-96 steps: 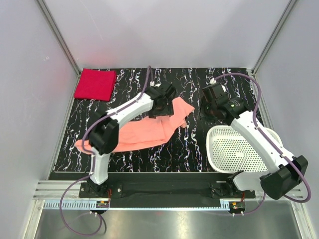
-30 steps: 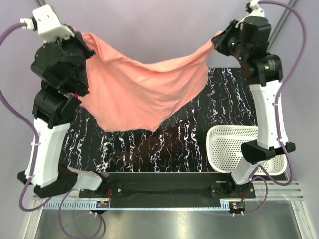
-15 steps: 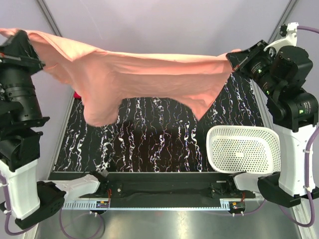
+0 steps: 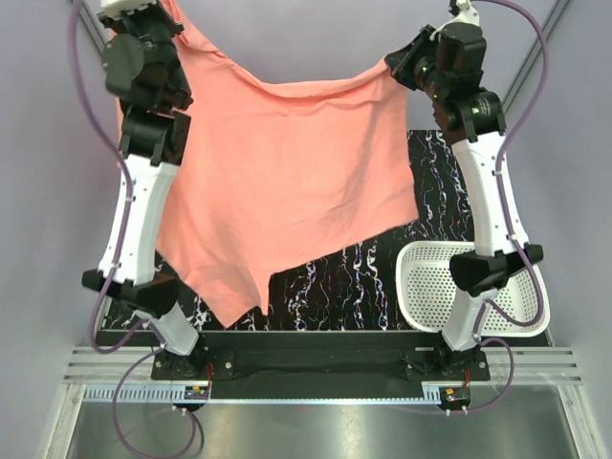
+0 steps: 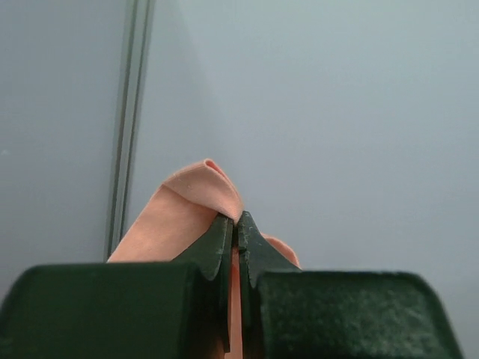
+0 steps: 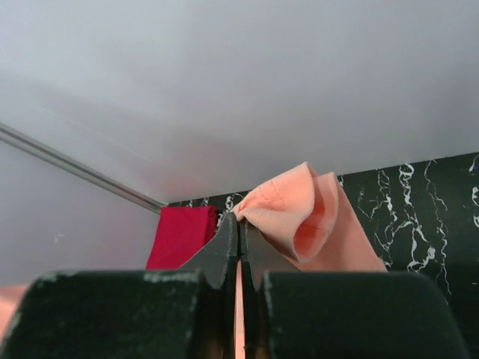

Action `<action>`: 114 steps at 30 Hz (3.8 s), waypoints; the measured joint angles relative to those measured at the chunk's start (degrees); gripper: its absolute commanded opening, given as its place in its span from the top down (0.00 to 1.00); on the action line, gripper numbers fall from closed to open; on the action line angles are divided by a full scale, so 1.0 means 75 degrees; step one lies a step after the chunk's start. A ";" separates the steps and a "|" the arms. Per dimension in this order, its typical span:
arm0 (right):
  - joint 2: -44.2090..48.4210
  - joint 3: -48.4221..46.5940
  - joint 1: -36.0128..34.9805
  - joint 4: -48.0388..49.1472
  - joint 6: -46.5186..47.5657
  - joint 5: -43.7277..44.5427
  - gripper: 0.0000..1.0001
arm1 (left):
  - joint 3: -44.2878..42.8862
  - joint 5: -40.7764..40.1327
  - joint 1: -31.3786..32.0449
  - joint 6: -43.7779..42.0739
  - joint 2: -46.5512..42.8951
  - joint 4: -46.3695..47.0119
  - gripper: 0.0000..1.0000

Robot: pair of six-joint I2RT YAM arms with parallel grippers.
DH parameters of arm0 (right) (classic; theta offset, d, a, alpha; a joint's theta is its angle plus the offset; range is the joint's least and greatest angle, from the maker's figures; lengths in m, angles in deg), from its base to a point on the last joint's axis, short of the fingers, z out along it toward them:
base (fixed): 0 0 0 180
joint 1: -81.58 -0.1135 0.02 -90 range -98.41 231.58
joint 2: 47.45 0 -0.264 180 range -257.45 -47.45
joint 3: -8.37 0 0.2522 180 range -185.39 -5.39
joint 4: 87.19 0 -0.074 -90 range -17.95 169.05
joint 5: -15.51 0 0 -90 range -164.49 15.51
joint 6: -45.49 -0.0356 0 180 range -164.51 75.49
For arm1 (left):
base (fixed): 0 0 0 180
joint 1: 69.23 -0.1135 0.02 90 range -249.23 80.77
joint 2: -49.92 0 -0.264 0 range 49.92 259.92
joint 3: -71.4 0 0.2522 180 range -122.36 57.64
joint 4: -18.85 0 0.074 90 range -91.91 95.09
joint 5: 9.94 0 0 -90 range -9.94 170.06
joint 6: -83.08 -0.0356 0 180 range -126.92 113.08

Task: Fold and stack the t-shirts
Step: Flatten the tshirt out

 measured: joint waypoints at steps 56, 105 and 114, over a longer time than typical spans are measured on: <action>0.1475 1.0270 -0.0764 -0.0472 -0.1049 -0.2786 0.93 | 1.1438 0.4654 -0.1099 0.6717 -0.3346 -0.5502 0.99; -0.0676 0.8909 -0.0769 0.0216 -0.2250 -0.1597 0.68 | 1.0561 0.3972 -0.1483 0.5910 -0.4468 -0.6834 0.29; -0.0784 0.8909 -0.0769 0.0321 -0.2296 -0.1597 0.88 | 1.0561 0.3984 -0.2127 0.5794 -0.4470 -0.7155 0.25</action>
